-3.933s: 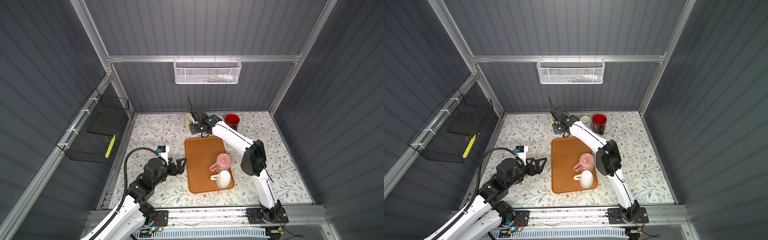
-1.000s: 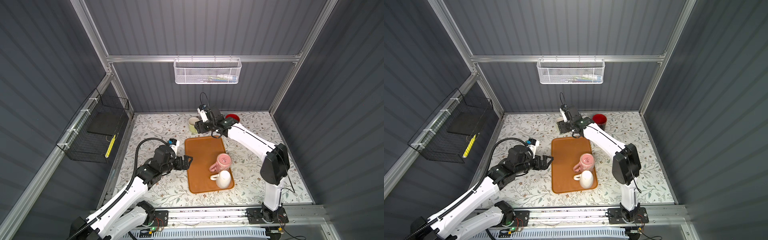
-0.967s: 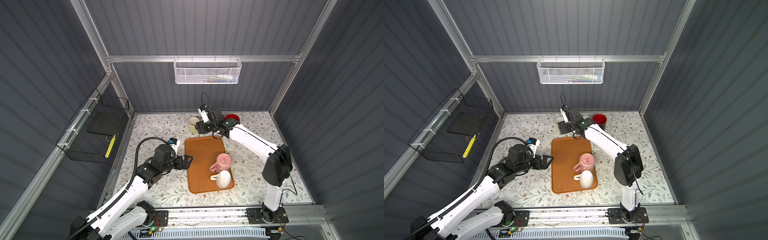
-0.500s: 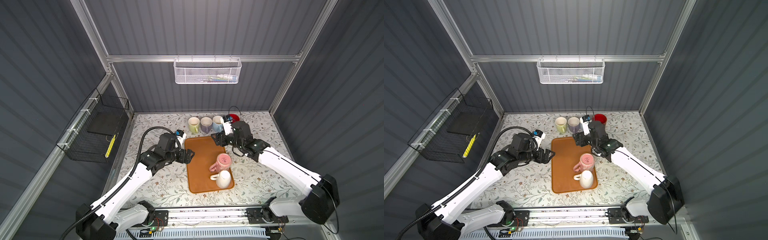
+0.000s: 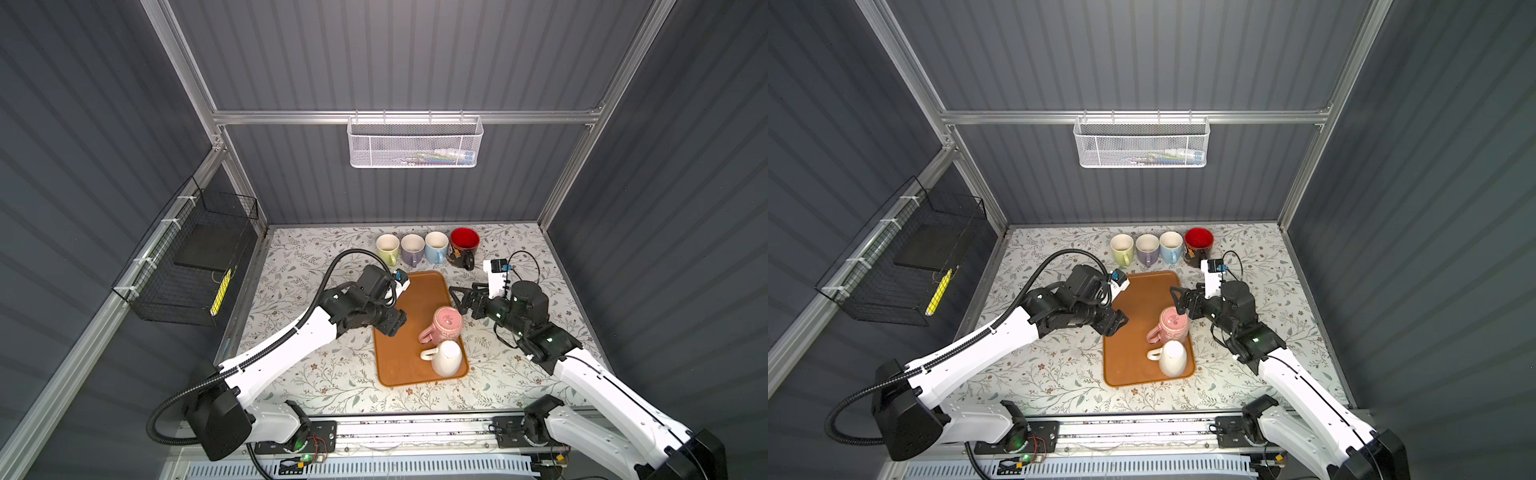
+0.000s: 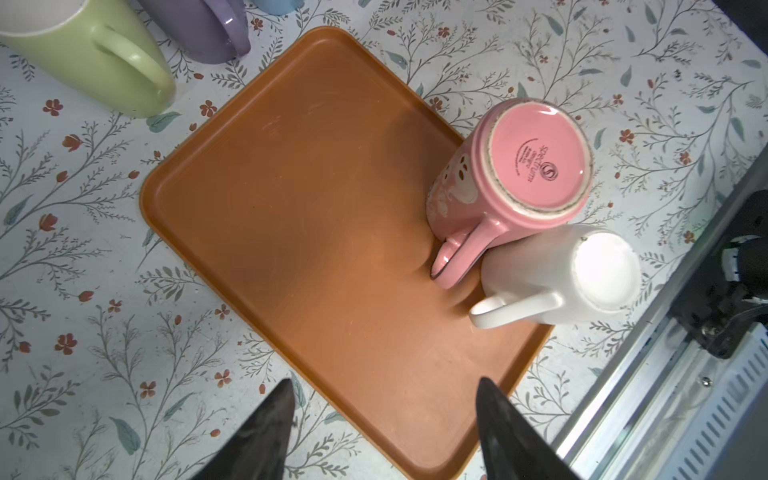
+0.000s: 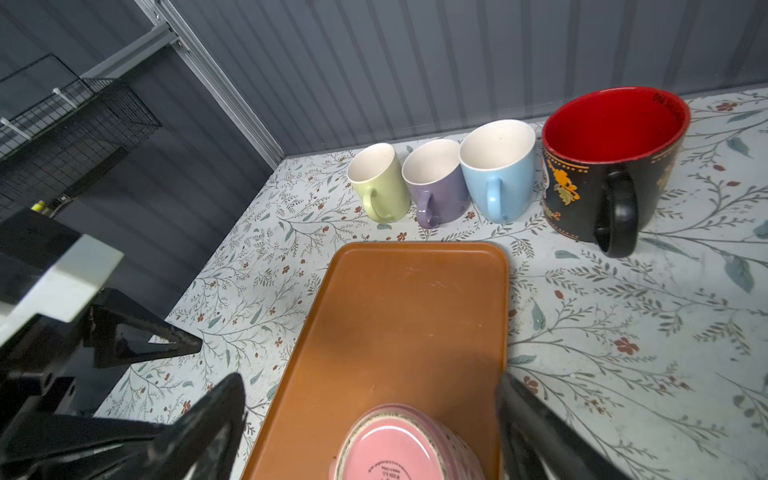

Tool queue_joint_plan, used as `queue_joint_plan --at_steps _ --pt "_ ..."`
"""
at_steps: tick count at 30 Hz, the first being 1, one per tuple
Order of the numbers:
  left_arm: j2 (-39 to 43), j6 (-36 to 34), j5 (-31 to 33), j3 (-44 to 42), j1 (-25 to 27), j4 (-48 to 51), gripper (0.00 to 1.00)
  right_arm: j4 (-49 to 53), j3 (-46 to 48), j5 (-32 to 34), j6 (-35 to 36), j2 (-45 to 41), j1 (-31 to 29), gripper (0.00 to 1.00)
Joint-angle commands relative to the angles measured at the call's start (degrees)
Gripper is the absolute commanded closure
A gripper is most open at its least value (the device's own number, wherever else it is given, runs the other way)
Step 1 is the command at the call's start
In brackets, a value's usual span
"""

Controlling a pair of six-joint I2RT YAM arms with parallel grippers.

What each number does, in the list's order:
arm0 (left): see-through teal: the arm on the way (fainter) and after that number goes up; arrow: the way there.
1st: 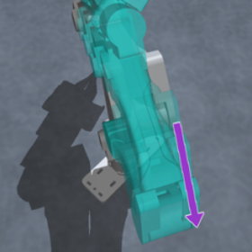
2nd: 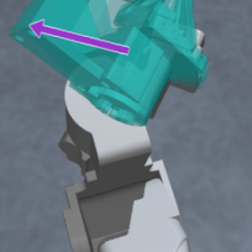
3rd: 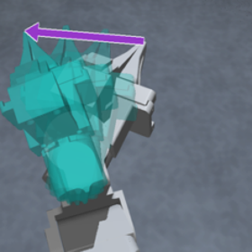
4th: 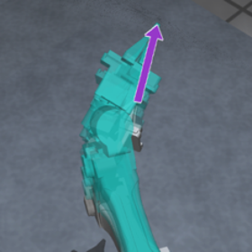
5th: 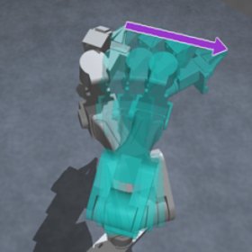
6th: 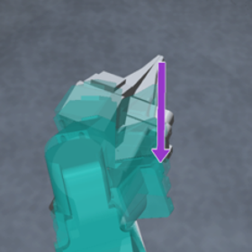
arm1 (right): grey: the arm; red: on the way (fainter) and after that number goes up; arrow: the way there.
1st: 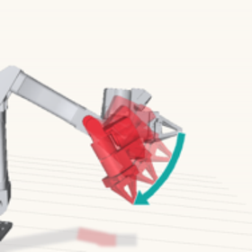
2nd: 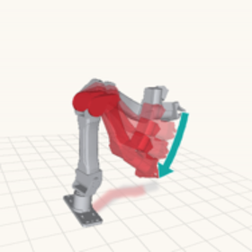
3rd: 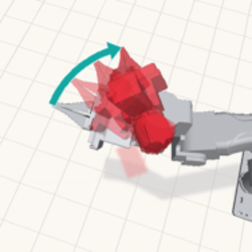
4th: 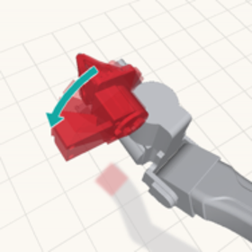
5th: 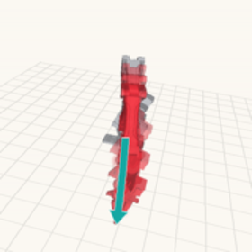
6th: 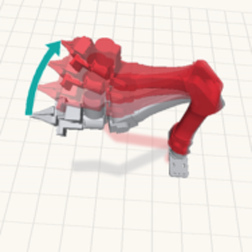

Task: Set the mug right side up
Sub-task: 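Reach the left gripper over the upside-down pink mug and grasp it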

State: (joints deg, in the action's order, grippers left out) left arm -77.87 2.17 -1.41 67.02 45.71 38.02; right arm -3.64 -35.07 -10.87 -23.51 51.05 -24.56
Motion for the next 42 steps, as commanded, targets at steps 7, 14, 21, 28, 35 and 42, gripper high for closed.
queue_joint_plan --at_steps 7,14,21,28,35,42 --pt "-6.28 -7.64 0.98 6.59 1.13 2.93 0.33 -9.28 7.28 -6.00 -8.59 -4.01 6.01 0.04" --pt "-11.20 -9.53 1.02 9.22 3.63 2.38 0.24 -18.05 13.25 -11.79 -17.38 -2.06 10.98 0.01" --pt "-15.20 -11.85 1.10 8.37 6.36 -0.96 0.24 -24.05 16.35 -15.79 -23.60 -0.21 15.62 0.01" --pt "-19.79 -13.98 1.49 10.09 8.18 -1.44 0.25 -24.84 16.94 -16.80 -24.73 -0.06 16.78 0.01" --pt "-22.83 -14.69 1.85 11.04 8.82 -2.72 0.27 -24.57 17.06 -16.81 -24.82 -0.68 17.22 0.01" --pt "-24.45 -15.27 1.41 11.89 8.95 -3.72 0.29 -24.42 17.17 -16.68 -24.88 -0.51 17.44 0.01"
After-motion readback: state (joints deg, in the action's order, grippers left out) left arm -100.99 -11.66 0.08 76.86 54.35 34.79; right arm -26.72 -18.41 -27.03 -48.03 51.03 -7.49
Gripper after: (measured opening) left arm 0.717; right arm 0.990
